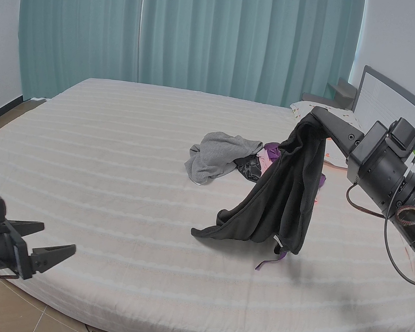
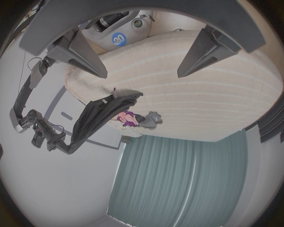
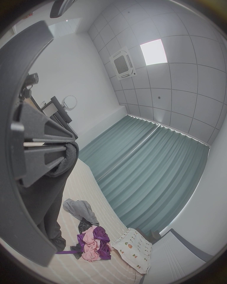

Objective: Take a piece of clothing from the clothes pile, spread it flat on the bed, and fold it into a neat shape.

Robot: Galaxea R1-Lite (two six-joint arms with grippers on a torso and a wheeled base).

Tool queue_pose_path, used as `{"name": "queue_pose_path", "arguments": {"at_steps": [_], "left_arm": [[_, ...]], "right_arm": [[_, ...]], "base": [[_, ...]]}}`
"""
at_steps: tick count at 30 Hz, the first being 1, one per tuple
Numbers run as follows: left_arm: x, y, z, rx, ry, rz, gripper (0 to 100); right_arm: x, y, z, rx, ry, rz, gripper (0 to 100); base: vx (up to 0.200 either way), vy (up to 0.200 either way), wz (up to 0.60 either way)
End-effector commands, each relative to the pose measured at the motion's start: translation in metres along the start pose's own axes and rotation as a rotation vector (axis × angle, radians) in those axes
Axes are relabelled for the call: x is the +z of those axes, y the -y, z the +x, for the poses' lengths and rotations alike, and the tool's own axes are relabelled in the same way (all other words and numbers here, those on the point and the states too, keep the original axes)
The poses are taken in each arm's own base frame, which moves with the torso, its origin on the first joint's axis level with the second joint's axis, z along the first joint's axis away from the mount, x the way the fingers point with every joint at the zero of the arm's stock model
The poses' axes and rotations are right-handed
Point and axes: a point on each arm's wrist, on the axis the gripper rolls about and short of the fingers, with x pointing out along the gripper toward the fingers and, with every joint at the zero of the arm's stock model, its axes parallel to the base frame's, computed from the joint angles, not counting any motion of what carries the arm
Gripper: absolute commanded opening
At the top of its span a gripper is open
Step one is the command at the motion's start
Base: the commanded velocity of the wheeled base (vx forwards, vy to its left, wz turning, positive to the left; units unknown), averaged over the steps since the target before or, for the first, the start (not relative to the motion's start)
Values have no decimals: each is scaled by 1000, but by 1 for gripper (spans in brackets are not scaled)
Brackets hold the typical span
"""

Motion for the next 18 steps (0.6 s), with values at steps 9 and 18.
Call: {"name": "queue_pose_path", "arguments": {"at_steps": [9,18], "left_arm": [[-63,38,222,-105,-292,45,100],[-64,47,272,-131,-257,48,100]], "right_arm": [[-1,0,3,-3,-12,6,0],[1,-3,7,10,-3,5,0]], "base": [[0,0,0],[0,0,0]]}}
